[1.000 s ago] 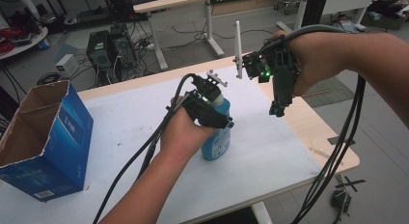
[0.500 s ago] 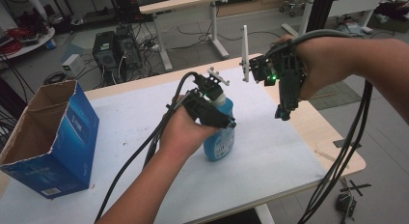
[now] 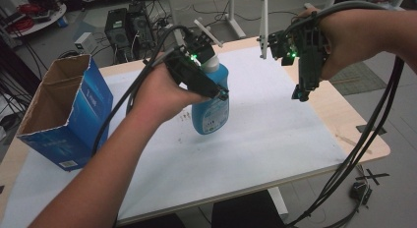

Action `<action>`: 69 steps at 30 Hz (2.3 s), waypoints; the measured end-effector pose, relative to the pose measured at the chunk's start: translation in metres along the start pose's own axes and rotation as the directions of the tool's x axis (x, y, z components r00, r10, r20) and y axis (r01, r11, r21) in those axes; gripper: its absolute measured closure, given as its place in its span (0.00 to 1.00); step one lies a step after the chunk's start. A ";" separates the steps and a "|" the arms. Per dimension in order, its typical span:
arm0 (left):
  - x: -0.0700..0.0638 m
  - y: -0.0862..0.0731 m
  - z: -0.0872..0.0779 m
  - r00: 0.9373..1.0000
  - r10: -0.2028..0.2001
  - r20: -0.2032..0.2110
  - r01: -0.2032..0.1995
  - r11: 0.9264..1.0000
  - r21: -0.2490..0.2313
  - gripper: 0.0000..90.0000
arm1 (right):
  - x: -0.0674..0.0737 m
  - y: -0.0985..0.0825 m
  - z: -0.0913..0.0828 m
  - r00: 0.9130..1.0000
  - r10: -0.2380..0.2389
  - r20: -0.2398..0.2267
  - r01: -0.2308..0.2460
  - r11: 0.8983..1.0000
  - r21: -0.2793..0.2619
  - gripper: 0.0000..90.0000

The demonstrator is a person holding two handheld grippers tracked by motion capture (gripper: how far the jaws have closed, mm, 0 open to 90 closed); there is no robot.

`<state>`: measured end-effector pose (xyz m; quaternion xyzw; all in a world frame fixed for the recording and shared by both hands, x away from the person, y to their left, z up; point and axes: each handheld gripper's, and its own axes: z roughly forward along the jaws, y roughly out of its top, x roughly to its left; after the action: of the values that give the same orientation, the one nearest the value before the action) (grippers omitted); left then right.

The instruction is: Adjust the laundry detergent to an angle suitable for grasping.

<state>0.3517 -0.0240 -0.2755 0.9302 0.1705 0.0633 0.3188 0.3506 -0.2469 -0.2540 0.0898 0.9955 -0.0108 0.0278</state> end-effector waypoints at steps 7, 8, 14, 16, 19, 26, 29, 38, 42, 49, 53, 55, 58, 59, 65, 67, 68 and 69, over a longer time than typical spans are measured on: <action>0.016 -0.014 -0.028 0.998 0.038 0.045 -0.039 0.999 0.015 0.48 | 0.002 0.015 0.000 1.000 -0.022 -0.001 0.022 1.000 0.004 0.02; 0.018 -0.016 -0.031 0.998 0.043 0.051 -0.044 0.999 0.015 0.48 | 0.002 0.015 0.000 1.000 -0.022 -0.001 0.022 1.000 0.004 0.02; 0.027 -0.031 -0.052 0.989 0.108 0.101 -0.110 0.994 0.021 0.48 | 0.001 0.026 0.001 0.999 -0.034 -0.003 0.034 0.999 0.008 0.02; 0.031 -0.036 -0.057 0.986 0.116 0.117 -0.120 0.992 0.027 0.48 | 0.000 0.030 0.001 0.999 -0.039 -0.005 0.039 0.999 0.010 0.02; 0.039 -0.046 -0.066 0.979 0.140 0.147 -0.146 0.989 0.031 0.48 | -0.001 0.036 0.002 0.998 -0.058 -0.009 0.058 0.998 0.014 0.02; 0.046 -0.057 -0.071 0.965 0.172 0.196 -0.181 0.983 0.031 0.48 | -0.001 0.043 0.003 0.998 -0.058 -0.010 0.058 0.998 0.022 0.02; 0.047 -0.061 -0.071 0.955 0.196 0.224 -0.204 0.979 0.011 0.48 | -0.001 0.047 0.004 0.998 -0.061 -0.013 0.061 0.998 0.026 0.02; 0.048 -0.069 -0.063 0.896 0.310 0.317 -0.323 0.946 -0.011 0.48 | 0.000 0.052 0.007 0.997 -0.070 -0.009 0.070 0.997 0.014 0.02; 0.047 -0.074 -0.059 0.853 0.392 0.344 -0.406 0.913 -0.033 0.48 | 0.000 0.053 0.009 0.997 -0.070 -0.014 0.070 0.997 0.024 0.02; 0.045 -0.081 -0.046 0.782 0.480 0.398 -0.489 0.868 -0.087 0.48 | -0.003 0.057 0.011 0.997 -0.080 -0.016 0.081 0.996 0.024 0.02; 0.044 -0.085 -0.041 0.755 0.501 0.423 -0.504 0.856 -0.113 0.48 | -0.003 0.057 0.011 0.997 -0.080 -0.018 0.081 0.996 0.025 0.02; 0.044 -0.088 -0.039 0.741 0.511 0.435 -0.513 0.849 -0.125 0.48 | -0.002 0.057 0.011 0.997 -0.077 -0.019 0.078 0.997 0.029 0.02; 0.044 -0.090 -0.036 0.735 0.510 0.447 -0.511 0.850 -0.130 0.48 | -0.001 0.056 0.011 0.996 -0.085 -0.017 0.086 0.996 0.028 0.02; 0.045 -0.092 -0.034 0.734 0.505 0.453 -0.510 0.851 -0.124 0.48 | 0.000 0.055 0.011 0.997 -0.076 -0.017 0.077 0.997 0.030 0.02; 0.045 -0.099 -0.026 0.732 0.507 0.455 -0.511 0.850 -0.126 0.48 | 0.000 0.054 0.012 0.997 -0.080 -0.015 0.080 0.996 0.029 0.02; 0.045 -0.100 -0.024 0.736 0.501 0.456 -0.507 0.853 -0.120 0.48 | 0.000 0.054 0.012 0.997 -0.082 -0.015 0.082 0.996 0.026 0.02; 0.044 -0.101 -0.023 0.738 0.503 0.449 -0.506 0.853 -0.124 0.48 | 0.000 0.054 0.013 0.996 -0.083 -0.016 0.083 0.996 0.028 0.02; 0.043 -0.103 -0.020 0.737 0.512 0.441 -0.512 0.849 -0.130 0.48 | 0.000 0.054 0.013 0.997 -0.080 -0.016 0.080 0.996 0.029 0.02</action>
<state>0.3584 0.0787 -0.3232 0.9288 -0.1719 -0.0736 0.3199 0.3612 -0.1937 -0.2678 0.0503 0.9982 -0.0261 0.0188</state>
